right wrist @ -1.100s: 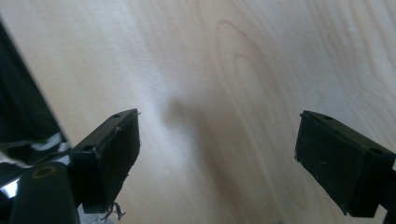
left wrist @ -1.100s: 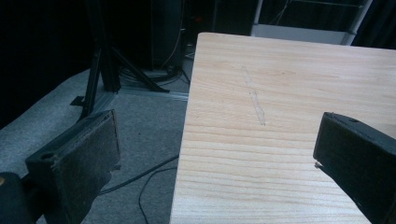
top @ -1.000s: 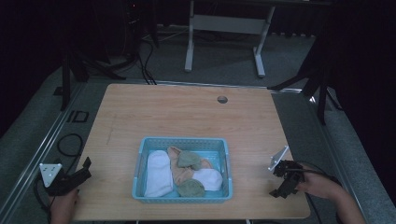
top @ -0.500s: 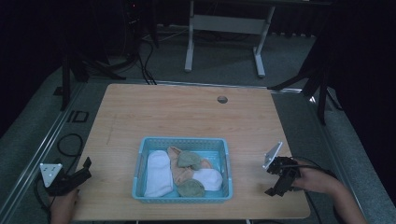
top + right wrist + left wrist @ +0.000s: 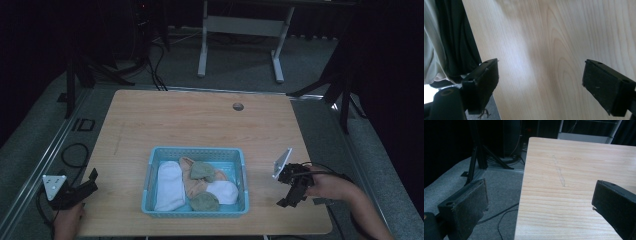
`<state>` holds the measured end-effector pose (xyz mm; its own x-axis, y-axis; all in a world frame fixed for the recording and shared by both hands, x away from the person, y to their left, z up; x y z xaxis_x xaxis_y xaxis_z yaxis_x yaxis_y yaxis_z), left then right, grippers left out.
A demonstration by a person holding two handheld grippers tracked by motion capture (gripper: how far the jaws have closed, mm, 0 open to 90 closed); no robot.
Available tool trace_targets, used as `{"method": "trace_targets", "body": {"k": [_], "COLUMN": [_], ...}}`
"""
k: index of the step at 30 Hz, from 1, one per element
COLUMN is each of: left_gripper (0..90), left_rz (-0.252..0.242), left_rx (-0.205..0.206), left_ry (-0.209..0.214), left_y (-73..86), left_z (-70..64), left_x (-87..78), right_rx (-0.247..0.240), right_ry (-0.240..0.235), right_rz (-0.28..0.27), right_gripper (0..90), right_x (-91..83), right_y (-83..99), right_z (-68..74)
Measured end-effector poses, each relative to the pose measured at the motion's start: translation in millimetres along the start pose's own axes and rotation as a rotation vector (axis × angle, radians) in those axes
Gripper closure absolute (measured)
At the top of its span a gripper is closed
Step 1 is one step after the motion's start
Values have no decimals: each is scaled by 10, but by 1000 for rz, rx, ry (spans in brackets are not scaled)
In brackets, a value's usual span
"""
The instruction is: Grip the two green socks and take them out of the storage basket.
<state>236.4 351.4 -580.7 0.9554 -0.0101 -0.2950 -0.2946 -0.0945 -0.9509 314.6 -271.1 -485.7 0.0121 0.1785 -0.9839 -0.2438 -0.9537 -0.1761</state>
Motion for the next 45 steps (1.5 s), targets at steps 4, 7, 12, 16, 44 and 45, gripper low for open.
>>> {"method": "trace_targets", "body": {"k": [4,7,12,16,44,45], "left_gripper": [7,7,7,7,7,7], "left_rz": [0,0,1,1,1,1], "left_rx": [0,-1,-2,-2,-5,-4], "left_ry": [0,1,4,5,19,19], "left_y": [0,0,0,0,-1,-1], "left_z": [0,1,2,2,9,9], "left_x": [0,-1,0,0,3,3], "right_rx": [-21,-44,-75,-93,-259,-265], "right_ry": [-8,-9,-1,-1,-25,-24], "right_rz": [-2,5,14,15,46,49], "right_gripper": [139,139,141,141,148,148], "right_x": [-34,-56,-86,-121,-39,-30], "right_y": [-94,-188,-323,-414,-1381,-1403], "right_z": [44,70,90,111,279,284]}}
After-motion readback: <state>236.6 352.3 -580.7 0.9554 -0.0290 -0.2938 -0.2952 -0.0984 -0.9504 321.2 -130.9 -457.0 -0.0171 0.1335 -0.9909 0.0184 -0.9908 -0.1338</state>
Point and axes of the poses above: each handheld gripper's, and its own axes: x roughly forward along the jaws, y roughly out of its underside, z roughly to its left, the point moved 2 cm from there along x, roughly forward along the jaws, and after that the axes turned 4 degrees about y, right-handed, at the moved point
